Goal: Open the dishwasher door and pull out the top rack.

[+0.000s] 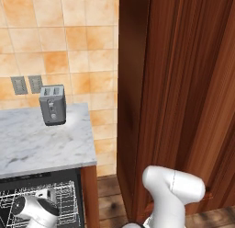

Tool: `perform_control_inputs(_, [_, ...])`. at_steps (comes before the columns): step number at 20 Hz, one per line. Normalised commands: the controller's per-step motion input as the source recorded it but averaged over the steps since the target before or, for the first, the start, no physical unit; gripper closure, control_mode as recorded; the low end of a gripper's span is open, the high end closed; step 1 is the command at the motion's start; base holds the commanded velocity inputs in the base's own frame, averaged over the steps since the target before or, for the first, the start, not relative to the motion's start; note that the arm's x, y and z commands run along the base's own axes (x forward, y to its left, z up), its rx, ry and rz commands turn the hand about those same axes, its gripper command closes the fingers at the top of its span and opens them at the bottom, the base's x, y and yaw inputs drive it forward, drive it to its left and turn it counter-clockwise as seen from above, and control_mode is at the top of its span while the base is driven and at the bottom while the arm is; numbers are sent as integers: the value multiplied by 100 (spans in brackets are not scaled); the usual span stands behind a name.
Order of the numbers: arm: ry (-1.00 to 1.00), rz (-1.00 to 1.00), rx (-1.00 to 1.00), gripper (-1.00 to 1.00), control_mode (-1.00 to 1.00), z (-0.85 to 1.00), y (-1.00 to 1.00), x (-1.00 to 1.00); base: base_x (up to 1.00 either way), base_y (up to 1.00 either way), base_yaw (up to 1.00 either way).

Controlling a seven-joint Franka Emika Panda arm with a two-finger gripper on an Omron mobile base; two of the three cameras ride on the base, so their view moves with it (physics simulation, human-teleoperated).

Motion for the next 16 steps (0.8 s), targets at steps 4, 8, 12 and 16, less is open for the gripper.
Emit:
perform_control_inputs(4, [0, 52, -17, -100, -100, -1, -19, 23, 0, 0, 0])
perform_control_inputs(8, [2, 48, -28, -100, -100, -30, -1, 21, 0, 0, 0])
perform_control_inputs(12, [8, 45, -30, -100, -100, -9, 0, 29, 0, 0, 0])
perform_control_inputs(16, [8, 43, -28, -100, -100, 0, 0, 27, 0, 0, 0])
